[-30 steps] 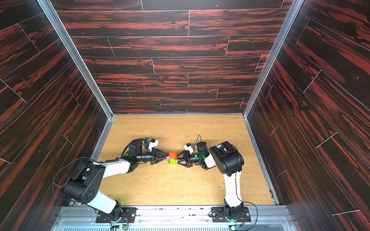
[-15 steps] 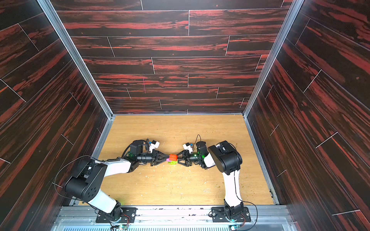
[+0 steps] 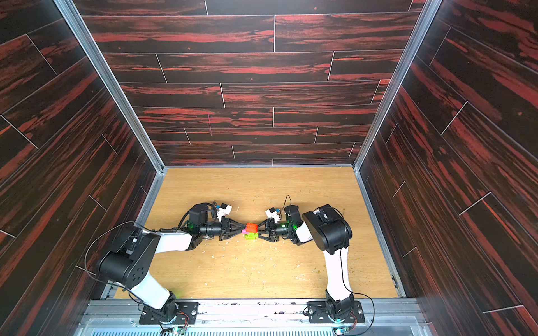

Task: Assemble the letter s with lego
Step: Assemble the lego brick with the lego brick.

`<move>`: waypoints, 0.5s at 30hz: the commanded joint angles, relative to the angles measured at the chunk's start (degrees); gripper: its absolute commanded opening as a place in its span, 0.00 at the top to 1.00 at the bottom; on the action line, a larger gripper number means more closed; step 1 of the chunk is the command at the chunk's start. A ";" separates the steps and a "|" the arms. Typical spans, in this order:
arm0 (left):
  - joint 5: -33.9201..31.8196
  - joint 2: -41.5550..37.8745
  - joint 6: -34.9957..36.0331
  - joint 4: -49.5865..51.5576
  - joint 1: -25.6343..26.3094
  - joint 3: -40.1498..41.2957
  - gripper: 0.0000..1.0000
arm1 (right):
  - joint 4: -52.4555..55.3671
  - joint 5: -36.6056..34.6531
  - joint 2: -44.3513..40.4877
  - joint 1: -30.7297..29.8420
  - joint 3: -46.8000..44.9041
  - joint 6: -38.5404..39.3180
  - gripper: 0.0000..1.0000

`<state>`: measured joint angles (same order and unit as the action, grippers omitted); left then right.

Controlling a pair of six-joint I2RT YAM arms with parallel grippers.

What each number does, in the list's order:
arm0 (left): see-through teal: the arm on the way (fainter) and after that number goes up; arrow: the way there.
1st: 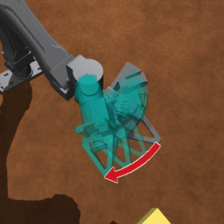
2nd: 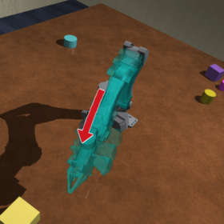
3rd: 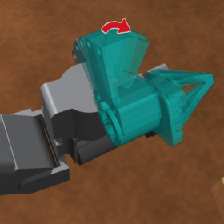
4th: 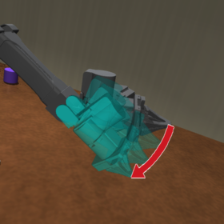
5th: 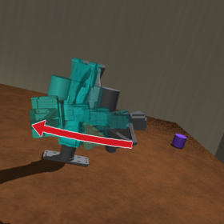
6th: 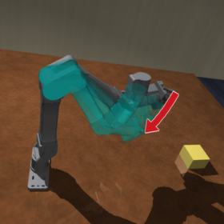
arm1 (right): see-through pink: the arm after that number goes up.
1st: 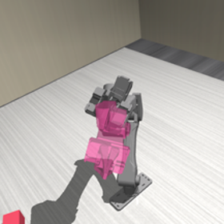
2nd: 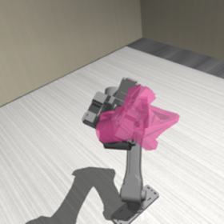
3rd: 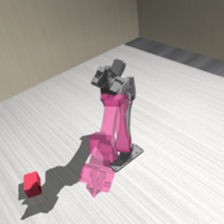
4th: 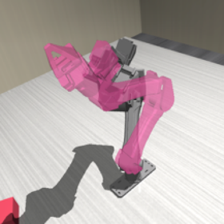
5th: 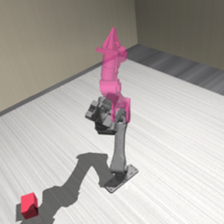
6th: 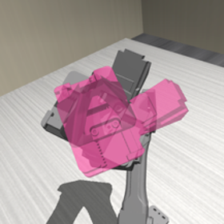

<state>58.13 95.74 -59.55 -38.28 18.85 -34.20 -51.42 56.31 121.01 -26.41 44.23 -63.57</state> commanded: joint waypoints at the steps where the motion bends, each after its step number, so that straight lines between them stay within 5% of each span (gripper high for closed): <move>1: 1.03 0.61 0.76 -4.46 -0.44 0.09 0.80 | 5.36 -1.65 4.06 -0.40 -1.69 -0.77 0.40; 15: 1.99 10.34 -7.75 -23.00 -0.82 1.68 0.81 | 2.07 -0.55 5.01 -0.39 -1.42 -1.55 0.46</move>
<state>58.54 104.97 -65.69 -55.27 18.41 -32.95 -54.37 57.25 121.84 -26.39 44.25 -64.69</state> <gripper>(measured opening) 0.278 0.546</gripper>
